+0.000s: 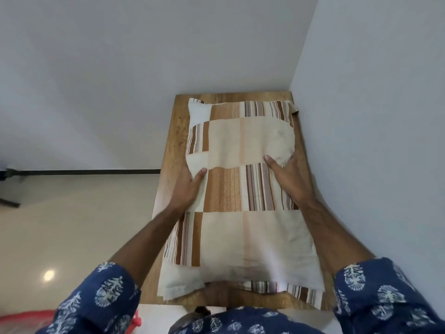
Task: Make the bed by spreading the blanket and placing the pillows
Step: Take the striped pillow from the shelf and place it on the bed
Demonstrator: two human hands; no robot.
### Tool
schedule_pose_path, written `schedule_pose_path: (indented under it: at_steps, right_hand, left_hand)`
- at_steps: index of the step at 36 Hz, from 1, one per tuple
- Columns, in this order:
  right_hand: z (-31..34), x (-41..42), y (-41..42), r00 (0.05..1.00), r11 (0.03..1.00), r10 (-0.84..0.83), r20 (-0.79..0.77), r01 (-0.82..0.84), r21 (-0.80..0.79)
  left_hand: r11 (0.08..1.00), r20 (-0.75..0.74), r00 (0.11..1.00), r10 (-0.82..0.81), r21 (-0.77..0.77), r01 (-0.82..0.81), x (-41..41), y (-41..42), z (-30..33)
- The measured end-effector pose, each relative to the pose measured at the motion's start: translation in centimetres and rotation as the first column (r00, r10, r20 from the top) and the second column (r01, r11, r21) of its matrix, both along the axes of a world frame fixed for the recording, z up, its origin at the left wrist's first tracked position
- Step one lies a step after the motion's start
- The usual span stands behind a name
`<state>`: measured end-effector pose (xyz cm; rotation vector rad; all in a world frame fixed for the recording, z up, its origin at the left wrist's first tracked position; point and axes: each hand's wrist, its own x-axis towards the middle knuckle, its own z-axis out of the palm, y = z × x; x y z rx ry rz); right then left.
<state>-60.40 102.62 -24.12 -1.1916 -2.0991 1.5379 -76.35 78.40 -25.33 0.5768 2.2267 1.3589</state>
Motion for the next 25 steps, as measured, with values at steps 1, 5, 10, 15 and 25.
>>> schedule_pose_path:
  at_steps: [1,5,10,15,25]
  right_hand:
    - [0.1,-0.2,-0.5,1.0,1.0,0.018,0.003,-0.018,-0.003]
    - [1.2,-1.6,-2.3,0.997,0.996,0.08,-0.017,-0.079,0.043]
    - [3.0,-3.9,-7.0,0.969,0.963,0.24,-0.06,-0.229,0.142]
    - [4.1,-6.0,-14.8,0.908,0.898,0.412,-0.075,-0.391,0.2]
    - [7.8,-4.4,-37.7,0.655,0.663,0.745,-0.127,-0.705,0.251]
  left_hand:
    - [0.999,-0.012,1.0,0.021,0.025,-0.021,0.0,-0.2,0.0]
    - [0.994,-0.065,0.993,0.101,0.038,-0.099,0.2,-2.1,1.4]
    - [0.972,-0.115,0.966,0.233,0.017,-0.233,0.6,-7.8,2.8]
    - [0.911,-0.206,0.889,0.408,0.023,-0.413,2.7,-17.1,3.8]
    - [0.656,-0.344,0.602,0.721,0.056,-0.753,15.4,-41.5,7.5]
